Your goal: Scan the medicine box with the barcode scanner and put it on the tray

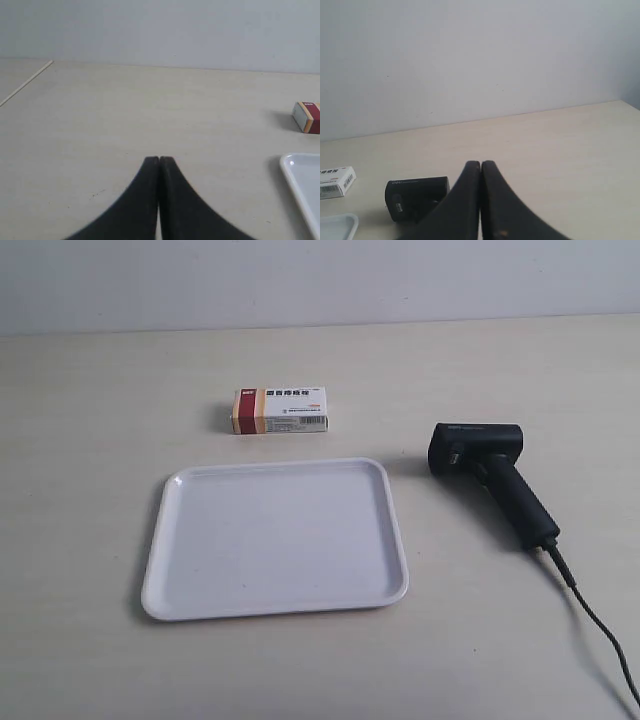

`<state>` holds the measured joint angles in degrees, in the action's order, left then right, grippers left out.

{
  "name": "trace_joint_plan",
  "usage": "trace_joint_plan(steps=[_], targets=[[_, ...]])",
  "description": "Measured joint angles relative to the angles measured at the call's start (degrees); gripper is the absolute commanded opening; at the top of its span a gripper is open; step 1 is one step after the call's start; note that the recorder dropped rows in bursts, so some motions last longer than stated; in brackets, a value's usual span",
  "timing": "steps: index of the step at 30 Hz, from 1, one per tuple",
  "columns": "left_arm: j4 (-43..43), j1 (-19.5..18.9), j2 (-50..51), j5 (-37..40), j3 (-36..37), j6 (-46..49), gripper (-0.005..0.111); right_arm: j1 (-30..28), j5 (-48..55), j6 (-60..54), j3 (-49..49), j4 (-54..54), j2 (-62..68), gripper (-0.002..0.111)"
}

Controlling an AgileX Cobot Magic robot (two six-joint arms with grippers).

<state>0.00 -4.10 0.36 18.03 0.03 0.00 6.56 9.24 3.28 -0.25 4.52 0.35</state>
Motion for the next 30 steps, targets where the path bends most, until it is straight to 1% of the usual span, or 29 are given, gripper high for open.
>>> trace_joint_plan(steps=[16,18,21,23,24,26,28,30], targets=[[0.0,0.0,0.0,0.0,0.0,0.0,0.002,0.0,0.0,0.0,0.0,0.0,0.0,0.000],[-1.3,0.0,0.0,-1.2,0.0,-1.2,0.002,0.0,0.0,0.0,0.0,0.0,0.0,0.000],[-9.8,0.0,0.0,-8.5,0.1,-5.2,0.002,0.0,-0.7,0.1,0.0,0.0,0.0,0.000],[-15.9,0.0,0.0,-16.4,0.1,-8.0,0.002,0.0,-2.6,1.5,0.0,0.6,0.0,0.000],[-17.2,0.0,0.0,-20.6,0.1,-8.6,0.000,0.0,-3.6,2.5,0.0,1.1,0.0,0.000],[-17.1,0.0,0.0,-27.8,-0.1,-9.5,0.000,0.0,-5.4,5.6,0.0,2.9,0.0,0.000],[-15.7,0.0,0.8,-31.7,-2.0,-9.9,0.000,0.0,-7.8,8.2,0.0,3.9,0.0,0.000],[-13.4,0.0,5.5,-33.9,-5.6,-9.9,0.000,0.0,-11.1,9.4,0.0,4.4,0.0,0.000]])
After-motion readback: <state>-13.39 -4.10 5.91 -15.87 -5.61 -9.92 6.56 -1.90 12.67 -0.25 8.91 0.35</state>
